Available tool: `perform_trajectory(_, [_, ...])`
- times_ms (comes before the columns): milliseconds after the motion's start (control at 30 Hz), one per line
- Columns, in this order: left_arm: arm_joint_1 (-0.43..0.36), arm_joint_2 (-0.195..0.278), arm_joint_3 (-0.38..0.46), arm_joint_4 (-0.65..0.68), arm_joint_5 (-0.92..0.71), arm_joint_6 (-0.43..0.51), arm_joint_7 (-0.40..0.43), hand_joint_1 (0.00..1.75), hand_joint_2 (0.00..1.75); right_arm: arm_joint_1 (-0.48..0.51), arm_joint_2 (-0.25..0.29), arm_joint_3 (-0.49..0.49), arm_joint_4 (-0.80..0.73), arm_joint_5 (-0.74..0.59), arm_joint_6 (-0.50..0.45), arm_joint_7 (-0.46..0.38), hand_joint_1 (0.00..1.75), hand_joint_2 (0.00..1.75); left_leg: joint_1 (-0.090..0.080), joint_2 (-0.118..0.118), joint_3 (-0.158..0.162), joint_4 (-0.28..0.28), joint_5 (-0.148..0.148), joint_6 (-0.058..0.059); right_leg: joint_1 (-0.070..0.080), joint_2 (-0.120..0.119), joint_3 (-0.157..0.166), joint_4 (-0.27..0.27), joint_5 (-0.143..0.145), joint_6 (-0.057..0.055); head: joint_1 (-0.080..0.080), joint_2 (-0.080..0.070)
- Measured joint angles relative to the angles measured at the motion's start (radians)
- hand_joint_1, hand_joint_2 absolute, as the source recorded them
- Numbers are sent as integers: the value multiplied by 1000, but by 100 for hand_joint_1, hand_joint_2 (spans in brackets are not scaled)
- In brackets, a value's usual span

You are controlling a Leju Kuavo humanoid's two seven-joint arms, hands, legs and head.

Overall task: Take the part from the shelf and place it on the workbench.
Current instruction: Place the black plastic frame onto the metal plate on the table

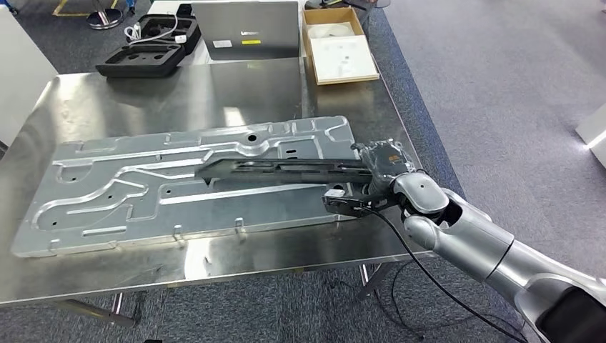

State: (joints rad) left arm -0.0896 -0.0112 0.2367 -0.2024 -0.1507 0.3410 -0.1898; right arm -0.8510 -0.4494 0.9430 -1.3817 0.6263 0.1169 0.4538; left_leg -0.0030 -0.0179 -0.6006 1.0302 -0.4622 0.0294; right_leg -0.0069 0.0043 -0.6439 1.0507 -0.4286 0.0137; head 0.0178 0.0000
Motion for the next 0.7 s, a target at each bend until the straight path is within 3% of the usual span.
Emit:
perform_trajectory(100, [0,3,-2,0,9,6,1,0,0,4,0,-5,54,-65,11,-15,0,0,-1,1,0,1,-7,-13,-3,1,8,-11,0,-13,0,0])
perform_trajectory(167, [-1,4,-2,0,14,20,9,0,0,5,2,-9,79,-107,23,-26,0,0,1,4,-22,52,-38,-22,-7,-1,18,-21,0,-24,-4,0])
perform_trajectory(233, [-1,6,-2,0,19,35,37,0,0,8,8,-10,103,-131,32,-33,0,0,4,7,-86,175,-89,-30,-6,-3,24,-22,-4,-31,-8,0])
perform_trajectory(300, [0,7,-2,0,20,51,82,0,0,11,19,-7,125,-130,34,-35,0,0,6,8,-143,264,-104,-36,-5,-4,28,-21,-9,-35,-8,0])
perform_trajectory(333, [1,7,-3,0,19,58,101,0,0,11,26,-5,134,-125,34,-35,0,0,7,9,-145,253,-82,-37,-5,-3,30,-21,-12,-35,-8,0])
perform_trajectory(367, [1,7,-3,0,17,63,114,0,0,10,33,-2,143,-121,34,-35,0,0,7,9,-129,205,-45,-36,-5,-2,34,-20,-15,-33,-8,0])
perform_trajectory(433, [0,7,-3,0,16,69,133,0,0,3,47,0,161,-124,30,-37,0,0,7,11,-72,71,24,-32,-4,-1,41,-19,-22,-27,-8,0])
perform_trajectory(467, [-2,6,-3,0,19,71,147,0,0,-1,54,2,169,-131,25,-43,0,0,5,10,-50,24,40,-29,-2,-1,42,-18,-24,-24,-8,0])
perform_trajectory(600, [-3,5,-3,0,34,85,193,0,0,-10,79,3,181,-184,-9,-77,0,0,3,9,-33,-12,46,-13,-2,-1,38,-15,-27,-7,-7,0])
perform_trajectory(667, [-3,3,-3,0,36,91,196,0,0,-14,91,3,174,-208,-25,-88,0,0,7,12,-28,-23,52,-1,-2,-1,21,31,-67,-1,-6,0])
perform_trajectory(700, [-4,2,-3,0,38,92,197,0,0,-16,95,4,168,-220,-31,-93,0,0,7,13,-27,-25,54,4,-3,-2,2,81,-101,1,-5,0])
